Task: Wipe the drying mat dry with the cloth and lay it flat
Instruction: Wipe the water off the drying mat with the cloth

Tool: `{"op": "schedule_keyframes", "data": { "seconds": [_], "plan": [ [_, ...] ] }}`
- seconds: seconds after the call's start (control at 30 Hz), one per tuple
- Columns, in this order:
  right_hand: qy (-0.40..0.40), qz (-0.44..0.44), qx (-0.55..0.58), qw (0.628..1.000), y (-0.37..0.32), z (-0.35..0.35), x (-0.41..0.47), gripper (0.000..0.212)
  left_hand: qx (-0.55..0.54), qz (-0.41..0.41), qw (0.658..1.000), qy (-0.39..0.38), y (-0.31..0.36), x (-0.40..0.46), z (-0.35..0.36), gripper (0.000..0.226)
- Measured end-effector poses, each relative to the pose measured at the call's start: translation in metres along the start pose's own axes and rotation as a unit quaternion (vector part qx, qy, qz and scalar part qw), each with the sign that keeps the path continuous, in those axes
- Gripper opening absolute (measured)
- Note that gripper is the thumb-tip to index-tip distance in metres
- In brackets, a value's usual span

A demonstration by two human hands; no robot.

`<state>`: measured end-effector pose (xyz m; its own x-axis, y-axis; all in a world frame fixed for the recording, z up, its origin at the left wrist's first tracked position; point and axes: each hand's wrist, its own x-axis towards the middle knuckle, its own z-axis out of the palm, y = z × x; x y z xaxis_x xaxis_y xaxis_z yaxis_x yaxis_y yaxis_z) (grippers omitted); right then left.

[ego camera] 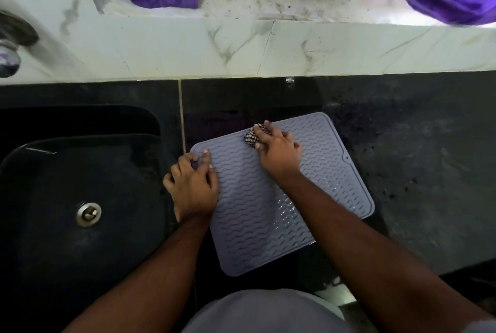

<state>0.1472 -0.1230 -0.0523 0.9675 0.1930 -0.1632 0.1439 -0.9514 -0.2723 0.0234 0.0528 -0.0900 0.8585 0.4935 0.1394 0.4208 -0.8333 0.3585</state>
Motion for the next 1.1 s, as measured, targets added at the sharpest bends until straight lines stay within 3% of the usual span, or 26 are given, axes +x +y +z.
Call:
{"op": "schedule_keyframes", "data": {
  "seconds": [0.07, 0.23, 0.43, 0.53, 0.7, 0.77, 0.83, 0.93, 1.1],
  "plan": [
    [-0.011, 0.035, 0.017, 0.999, -0.013, -0.003, 0.005, 0.053, -0.005, -0.003, 1.0, -0.004, 0.0, 0.001, 0.0, 0.045],
    [0.002, -0.036, -0.025, 0.999, -0.008, 0.006, -0.024, 0.054, -0.003, 0.001, 1.0, -0.009, -0.002, 0.0, -0.002, 0.048],
    [-0.019, -0.011, -0.046, 0.999, -0.021, -0.013, 0.001, 0.045, -0.003, 0.001, 1.0, -0.01, -0.001, 0.001, -0.003, 0.048],
    [-0.033, -0.06, 0.018, 0.997, -0.04, -0.001, -0.023, 0.043, 0.004, -0.002, 1.0, -0.011, 0.0, 0.0, -0.004, 0.048],
    [-0.022, -0.109, -0.061, 0.992, -0.044, 0.008, -0.02, 0.047, 0.002, -0.003, 1.0, -0.008, 0.0, 0.0, -0.004, 0.047],
    [-0.001, -0.091, -0.091, 0.992, -0.035, 0.002, -0.014, 0.052, 0.0, -0.003, 1.0, -0.006, -0.001, 0.001, -0.003, 0.046],
    [0.038, -0.015, -0.087, 0.995, -0.027, -0.003, -0.011, 0.055, -0.002, 0.0, 1.0, -0.009, 0.0, 0.001, -0.003, 0.045],
    [0.022, 0.024, -0.09, 0.995, -0.032, -0.011, -0.005, 0.049, 0.008, 0.001, 1.0, -0.009, 0.001, 0.0, -0.006, 0.045],
    [0.03, -0.118, -0.039, 0.992, -0.081, -0.004, -0.02, 0.047, 0.013, -0.051, 0.998, -0.018, 0.007, 0.004, -0.005, 0.056]
  ]
}}
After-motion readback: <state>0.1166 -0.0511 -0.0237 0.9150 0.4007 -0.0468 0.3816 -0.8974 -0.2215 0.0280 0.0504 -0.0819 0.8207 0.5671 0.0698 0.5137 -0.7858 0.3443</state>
